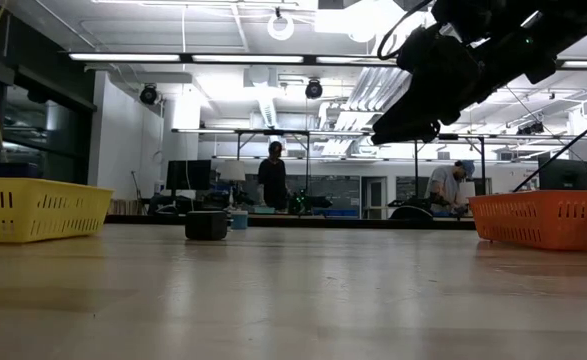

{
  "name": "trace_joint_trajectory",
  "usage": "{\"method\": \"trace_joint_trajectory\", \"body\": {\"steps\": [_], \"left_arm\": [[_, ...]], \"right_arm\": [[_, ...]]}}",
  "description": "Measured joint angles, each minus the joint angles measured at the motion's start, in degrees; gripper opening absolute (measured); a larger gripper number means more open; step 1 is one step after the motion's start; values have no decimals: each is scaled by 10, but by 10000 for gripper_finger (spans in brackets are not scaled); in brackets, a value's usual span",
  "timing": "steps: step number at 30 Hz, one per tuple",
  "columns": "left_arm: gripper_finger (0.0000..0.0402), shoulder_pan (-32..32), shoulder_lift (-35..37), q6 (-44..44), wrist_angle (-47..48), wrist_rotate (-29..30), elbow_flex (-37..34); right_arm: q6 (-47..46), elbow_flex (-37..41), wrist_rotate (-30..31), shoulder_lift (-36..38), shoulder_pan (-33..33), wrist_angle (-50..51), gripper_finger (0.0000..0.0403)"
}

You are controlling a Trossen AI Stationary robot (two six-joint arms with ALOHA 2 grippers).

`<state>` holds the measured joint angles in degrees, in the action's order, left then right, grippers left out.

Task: Pick & Place Office items
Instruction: Put the bottom blue white charger adapter into the orange bin

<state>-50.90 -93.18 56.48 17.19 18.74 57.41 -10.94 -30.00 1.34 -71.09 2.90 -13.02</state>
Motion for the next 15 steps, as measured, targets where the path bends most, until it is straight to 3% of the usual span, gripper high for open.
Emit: {"method": "trace_joint_trajectory", "body": {"steps": [6, 15], "left_arm": [[87, 0, -1, 34, 0, -1, 0], [153, 0, -4, 18, 0, 4, 0]], "right_arm": [[-13, 0, 0, 0, 0, 0, 178], [-14, 0, 0, 0, 0, 0, 178]]}}
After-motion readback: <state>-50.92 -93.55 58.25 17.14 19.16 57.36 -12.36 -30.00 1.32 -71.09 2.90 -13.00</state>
